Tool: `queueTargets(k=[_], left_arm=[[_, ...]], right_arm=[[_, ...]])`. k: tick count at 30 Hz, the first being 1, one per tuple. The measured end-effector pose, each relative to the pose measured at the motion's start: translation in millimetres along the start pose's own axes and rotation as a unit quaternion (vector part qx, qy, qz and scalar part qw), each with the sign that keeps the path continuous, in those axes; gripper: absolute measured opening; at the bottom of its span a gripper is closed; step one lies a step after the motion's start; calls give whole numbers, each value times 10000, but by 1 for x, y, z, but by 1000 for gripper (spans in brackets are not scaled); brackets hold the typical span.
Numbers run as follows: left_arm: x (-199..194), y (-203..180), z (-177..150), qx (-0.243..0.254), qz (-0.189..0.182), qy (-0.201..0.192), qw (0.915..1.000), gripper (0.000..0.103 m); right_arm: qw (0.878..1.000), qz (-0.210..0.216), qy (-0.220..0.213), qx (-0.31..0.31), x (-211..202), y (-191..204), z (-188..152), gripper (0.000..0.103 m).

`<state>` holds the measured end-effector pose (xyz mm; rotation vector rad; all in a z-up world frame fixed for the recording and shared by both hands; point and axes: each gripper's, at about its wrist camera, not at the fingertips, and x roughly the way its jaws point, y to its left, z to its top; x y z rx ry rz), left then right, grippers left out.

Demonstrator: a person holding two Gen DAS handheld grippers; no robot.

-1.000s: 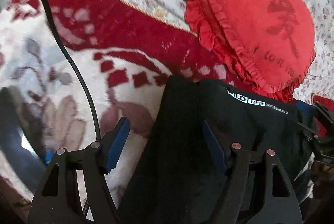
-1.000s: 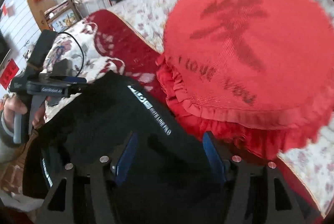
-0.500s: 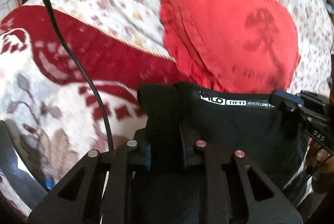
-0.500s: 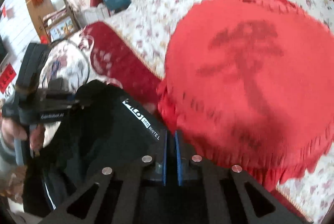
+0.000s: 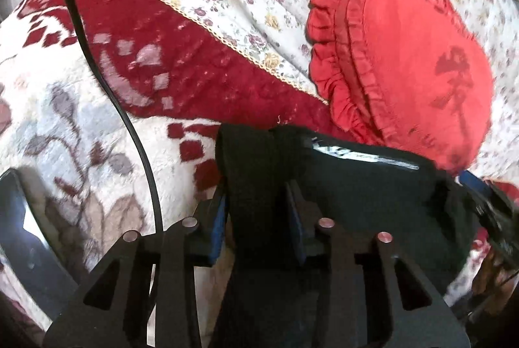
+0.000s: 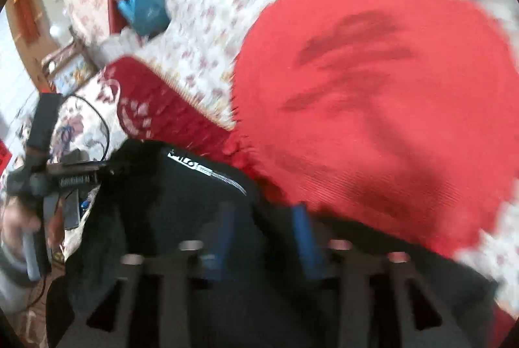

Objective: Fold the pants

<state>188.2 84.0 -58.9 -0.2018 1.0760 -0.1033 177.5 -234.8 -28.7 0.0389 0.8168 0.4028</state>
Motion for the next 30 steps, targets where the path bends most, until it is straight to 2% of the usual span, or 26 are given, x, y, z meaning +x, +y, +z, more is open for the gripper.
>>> queueTargets(k=[2,3,5,7,9,11,13,14,15,18,19,21,25,26,28,30], left_arm=[[-18,1,-5,-10,46,-67,10000,40],[-28,1,-11,32,63,-92,9999,42],[-42,-2,-25,68,48,-125,9999,56],[-53,-1,-43,93,59,-145,9998,57],[-56,1,-56,72,116,-126,9998,57],[-58,7,-74,-37,166,-13,9999,57],[-57,13,-89,-130,231,152,9995,57],[-57,14,-97,-157,263,229,9993,57],[-56,15,-100,-173,281,276,9991,57],[-59,21,-112,-292,312,374,9984,57],[-61,22,-115,-365,276,368,9983,57],[-67,26,-121,-453,188,339,9982,57],[-68,29,-132,-571,101,342,9977,58],[-65,29,-135,-603,89,415,9973,58],[-60,27,-138,-646,73,526,9965,58],[-60,23,-141,-574,37,500,9971,58]], right_arm=[[9991,-350,-165,183,-39,-29,-23,57],[9961,-800,-172,328,-60,-50,-39,60],[9877,-1451,-90,585,-82,-84,-66,68],[9798,-1709,40,1033,-91,-117,-88,69],[9694,-1728,330,1710,-87,-156,-110,69],[9606,-1620,534,2194,-75,-177,-122,69],[9586,-1252,425,2524,-66,-186,-132,69],[9579,-1231,330,2572,-67,-187,-135,64],[9579,-1182,345,2593,-64,-187,-134,36],[9633,-1053,180,2461,-75,-180,-125,20],[9649,-1125,66,2372,-84,-177,-123,20],[9634,-1540,-24,2193,-101,-177,-122,20],[9568,-1686,496,2318,-81,-189,-137,20],[9565,-1688,503,2323,-78,-187,-142,22],[9561,-1648,371,2395,-89,-184,-143,28],[9555,-1535,264,2504,-110,-180,-143,48]])
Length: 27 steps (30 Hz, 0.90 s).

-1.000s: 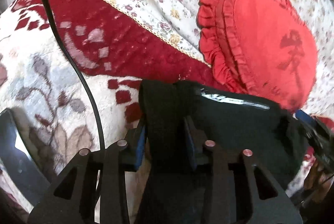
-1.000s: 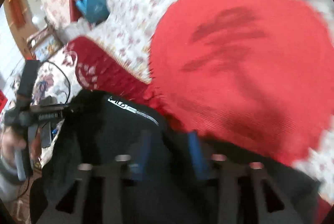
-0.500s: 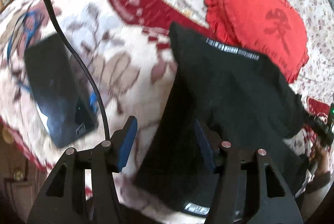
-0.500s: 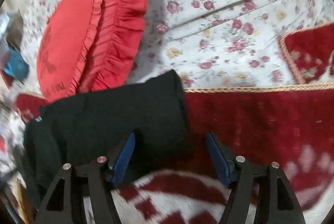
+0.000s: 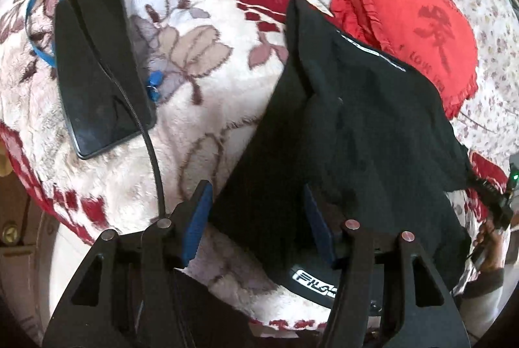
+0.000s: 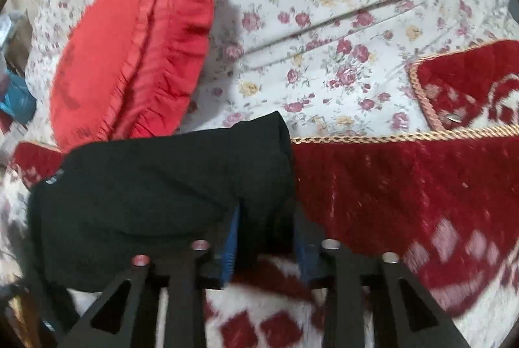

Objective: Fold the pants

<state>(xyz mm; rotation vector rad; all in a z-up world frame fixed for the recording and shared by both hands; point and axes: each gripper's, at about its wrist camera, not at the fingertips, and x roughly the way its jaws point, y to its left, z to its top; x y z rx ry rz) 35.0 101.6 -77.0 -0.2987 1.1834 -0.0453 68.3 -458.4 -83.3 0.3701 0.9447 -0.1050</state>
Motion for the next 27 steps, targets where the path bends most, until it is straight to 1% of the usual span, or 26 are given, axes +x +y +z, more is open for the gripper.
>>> queueTargets(k=[1,2,3,4,5,6,8,11,12,13,15,17,18,19,20,21,22,23,27], left_arm=[[0,-1,-1,50,55,-32,10000,58],[0,-2,-2,98,109,-61,9999,58],[1,-2,-2,102,109,-77,9999,58],[2,-1,-2,61,85,-77,9999,61],[4,0,-2,-5,67,-63,10000,63],[6,1,-2,-45,45,-50,10000,63],[10,1,-4,-90,-18,-32,10000,63],[10,-4,-8,-21,52,-155,9999,63],[9,-6,-10,17,48,-186,9998,60],[8,-9,-11,90,16,-215,9997,51],[6,-13,-14,165,30,-255,9995,45],[4,-16,-17,239,66,-330,9991,37],[2,-17,-19,246,75,-351,9991,35],[0,-18,-21,247,68,-378,9990,31],[-2,-19,-23,257,64,-395,9989,28],[-4,-20,-25,277,70,-419,9987,27],[-6,-19,-27,294,85,-446,9985,25],[-9,-19,-29,277,85,-458,9985,24],[-30,-13,-39,260,17,-559,9981,23]], right_arm=[[10000,83,-45,-7,-11,-1,-1,52],[9998,157,-72,-52,-24,-2,-4,54],[9997,201,-72,-110,-38,-4,-11,55],[9996,221,-60,-159,-50,-7,-19,56],[9995,245,-27,-205,-59,-10,-27,58],[9993,276,44,-256,-70,-14,-40,62],[9990,331,153,-273,-80,-21,-60,64],[9976,555,366,-199,-85,-29,-88,64],[9966,639,453,-244,-83,-30,-97,65],[9968,573,490,-264,-78,-30,-102,65],[9974,185,620,-316,-67,-33,-113,65],[9971,346,628,-239,-67,-31,-122,65],[9966,508,585,-292,-69,-26,-125,58],[9956,613,577,-416,-72,-20,-126,49],[9951,546,582,-587,-72,-13,-128,27],[9946,365,555,-801,-72,-6,-128,21],[9936,259,537,-955,-73,-3,-126,19],[9936,266,503,-976,-76,-3,-120,15],[9959,255,-66,-863,-108,-14,-91,14]])
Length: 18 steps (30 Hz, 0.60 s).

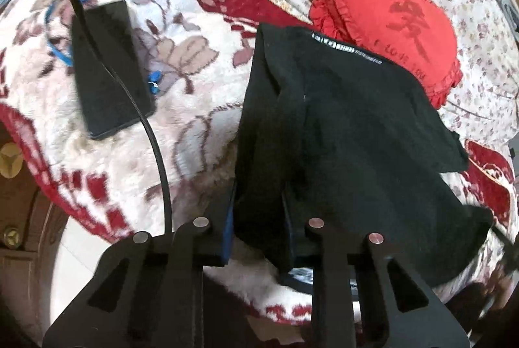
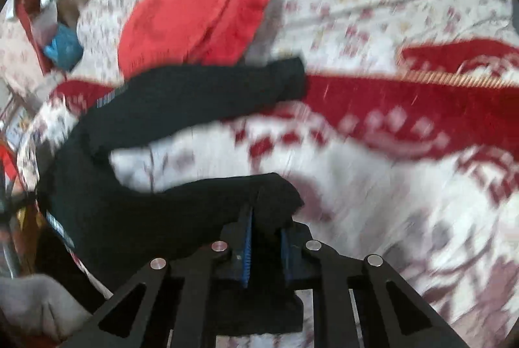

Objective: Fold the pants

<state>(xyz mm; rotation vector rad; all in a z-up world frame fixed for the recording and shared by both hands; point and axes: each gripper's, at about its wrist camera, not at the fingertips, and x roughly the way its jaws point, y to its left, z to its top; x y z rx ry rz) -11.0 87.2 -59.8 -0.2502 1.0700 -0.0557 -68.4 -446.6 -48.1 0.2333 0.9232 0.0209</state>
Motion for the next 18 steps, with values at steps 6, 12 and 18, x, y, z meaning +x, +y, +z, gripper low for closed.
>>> queueTargets(k=[6,12,18], left_arm=[[20,3,-17,-45,183,302,9994,23],[10,6,-16,-34,244,227,9994,34],[-18,8,-7,34,463,-19,9989,35]], right_arm=[[9971,-370,653,101,46,-9,-1,14],[9978,-473,264,374,27,-20,0,49],[9988,3,-51,488,6,-11,11,50]])
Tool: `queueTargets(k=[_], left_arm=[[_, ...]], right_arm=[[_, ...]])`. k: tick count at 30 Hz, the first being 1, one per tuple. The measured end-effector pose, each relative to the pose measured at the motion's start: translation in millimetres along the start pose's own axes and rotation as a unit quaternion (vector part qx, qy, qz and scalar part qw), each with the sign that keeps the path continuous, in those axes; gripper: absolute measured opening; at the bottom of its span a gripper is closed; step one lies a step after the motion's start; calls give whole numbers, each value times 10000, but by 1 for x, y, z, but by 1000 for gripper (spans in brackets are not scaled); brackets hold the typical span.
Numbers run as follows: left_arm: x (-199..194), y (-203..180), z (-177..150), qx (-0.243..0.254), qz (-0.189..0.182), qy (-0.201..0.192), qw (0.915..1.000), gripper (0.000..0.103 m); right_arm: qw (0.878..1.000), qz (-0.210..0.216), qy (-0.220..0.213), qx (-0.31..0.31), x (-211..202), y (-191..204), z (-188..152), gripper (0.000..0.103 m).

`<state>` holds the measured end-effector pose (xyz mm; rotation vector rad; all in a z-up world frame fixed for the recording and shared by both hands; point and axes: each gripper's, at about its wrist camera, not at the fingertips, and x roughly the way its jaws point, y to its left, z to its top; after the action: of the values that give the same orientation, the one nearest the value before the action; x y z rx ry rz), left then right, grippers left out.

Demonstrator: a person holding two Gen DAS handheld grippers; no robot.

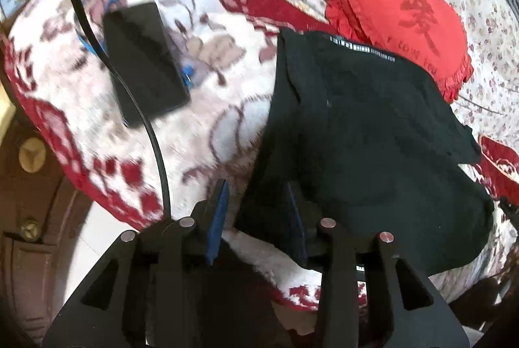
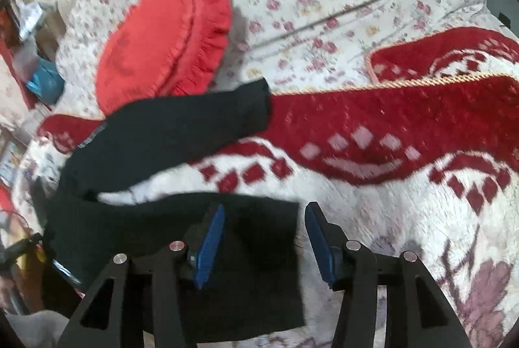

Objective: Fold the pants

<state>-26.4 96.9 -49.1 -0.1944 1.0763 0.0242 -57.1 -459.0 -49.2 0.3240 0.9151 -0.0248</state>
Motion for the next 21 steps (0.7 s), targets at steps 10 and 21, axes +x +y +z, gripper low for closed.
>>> queueTargets(k=[10,21], left_arm=[[-5,-35,15,404,-40,-239,9989,44],[21,-69,31,692,-4,-298,9972,44]], right_arm=[[9957,491,-248,-739,8,63,10,50],[9925,520,-288,-1068,28,100,25,52]])
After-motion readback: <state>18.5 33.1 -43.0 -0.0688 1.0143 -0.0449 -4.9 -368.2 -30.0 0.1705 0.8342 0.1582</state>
